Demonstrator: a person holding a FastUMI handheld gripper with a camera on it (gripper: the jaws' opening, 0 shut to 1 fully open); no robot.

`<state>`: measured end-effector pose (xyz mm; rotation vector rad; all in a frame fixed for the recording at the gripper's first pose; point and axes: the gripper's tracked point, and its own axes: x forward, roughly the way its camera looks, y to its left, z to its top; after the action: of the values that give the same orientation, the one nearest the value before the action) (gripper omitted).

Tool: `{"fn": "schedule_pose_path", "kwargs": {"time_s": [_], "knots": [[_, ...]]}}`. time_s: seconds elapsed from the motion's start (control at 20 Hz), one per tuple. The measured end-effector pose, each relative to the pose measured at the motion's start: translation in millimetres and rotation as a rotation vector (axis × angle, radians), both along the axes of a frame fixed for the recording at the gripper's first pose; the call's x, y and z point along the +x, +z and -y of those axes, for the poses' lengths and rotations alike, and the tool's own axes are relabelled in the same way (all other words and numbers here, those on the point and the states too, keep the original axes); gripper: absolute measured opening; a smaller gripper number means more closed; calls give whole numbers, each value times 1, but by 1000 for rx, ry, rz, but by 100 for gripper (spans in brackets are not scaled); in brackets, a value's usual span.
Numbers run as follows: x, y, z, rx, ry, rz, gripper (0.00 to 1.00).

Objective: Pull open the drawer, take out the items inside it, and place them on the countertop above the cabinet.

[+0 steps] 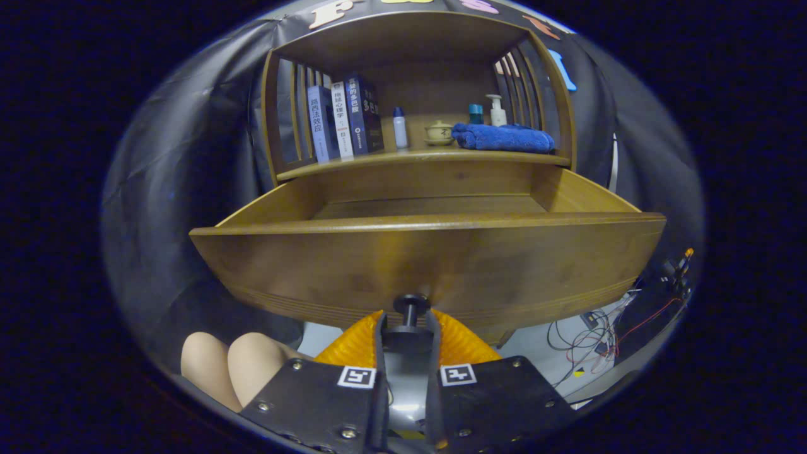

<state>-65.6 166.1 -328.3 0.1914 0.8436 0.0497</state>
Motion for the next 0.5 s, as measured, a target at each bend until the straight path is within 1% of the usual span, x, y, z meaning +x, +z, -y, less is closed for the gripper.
{"fn": "schedule_pose_path", "kwargs": {"time_s": [0.05, 0.2, 0.35, 0.5], "knots": [[0, 0, -1, 5, 8, -6, 23], [-7, 5, 0, 52, -7, -28, 41], [-14, 19, 4, 26, 7, -23, 42], [-9, 53, 6, -13, 47, 41, 42]]}}
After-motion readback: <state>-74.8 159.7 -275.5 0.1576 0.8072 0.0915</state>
